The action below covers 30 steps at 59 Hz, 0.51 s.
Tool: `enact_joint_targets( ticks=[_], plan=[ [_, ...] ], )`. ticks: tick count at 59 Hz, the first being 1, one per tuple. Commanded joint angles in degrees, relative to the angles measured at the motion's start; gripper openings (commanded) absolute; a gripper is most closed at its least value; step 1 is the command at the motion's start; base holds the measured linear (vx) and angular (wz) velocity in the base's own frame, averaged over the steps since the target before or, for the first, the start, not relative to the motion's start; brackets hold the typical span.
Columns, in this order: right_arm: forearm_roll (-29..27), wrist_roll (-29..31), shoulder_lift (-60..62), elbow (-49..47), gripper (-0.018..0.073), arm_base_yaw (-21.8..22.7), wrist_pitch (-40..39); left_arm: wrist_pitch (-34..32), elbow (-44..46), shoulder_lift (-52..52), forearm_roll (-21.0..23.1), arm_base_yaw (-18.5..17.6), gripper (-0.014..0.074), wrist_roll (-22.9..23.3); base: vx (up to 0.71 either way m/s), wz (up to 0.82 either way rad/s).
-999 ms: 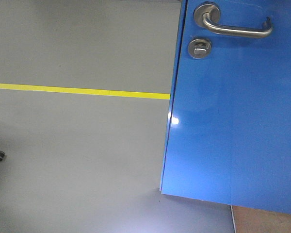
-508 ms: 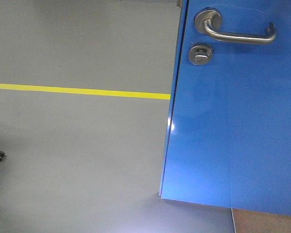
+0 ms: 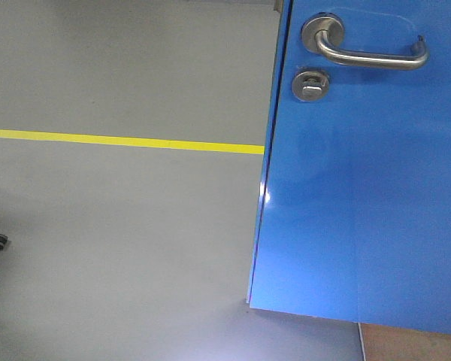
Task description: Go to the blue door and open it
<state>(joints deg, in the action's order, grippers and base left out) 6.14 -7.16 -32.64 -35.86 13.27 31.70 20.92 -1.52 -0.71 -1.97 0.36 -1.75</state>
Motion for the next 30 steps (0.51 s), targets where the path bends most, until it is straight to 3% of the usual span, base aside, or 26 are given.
enact_joint_targets(
  ticks=[1, 6, 16, 30],
  plan=[
    [10.27, 0.33, 5.91, 5.55, 0.0002, -0.04, -12.39, -4.43, -0.05, -0.83, 0.30, -0.14, 0.0070, 0.14, 0.00, 0.00],
    [11.56, 0.33, 11.47, 13.30, 0.0002, -0.65, -18.72, -4.43, -0.05, -0.83, 0.30, -0.14, 0.0070, 0.14, 0.00, 0.00],
    [2.40, 0.27, 19.80, 25.34, 0.0002, -4.25, -27.85, -4.43, -0.05, -0.83, 0.30, -0.14, 0.0070, 0.14, 0.00, 0.00],
    [2.72, 0.14, 28.58, 37.68, 0.0002, -6.41, -34.84, -4.43, -0.05, -0.83, 0.30, -0.14, 0.0070, 0.14, 0.00, 0.00]
  ],
)
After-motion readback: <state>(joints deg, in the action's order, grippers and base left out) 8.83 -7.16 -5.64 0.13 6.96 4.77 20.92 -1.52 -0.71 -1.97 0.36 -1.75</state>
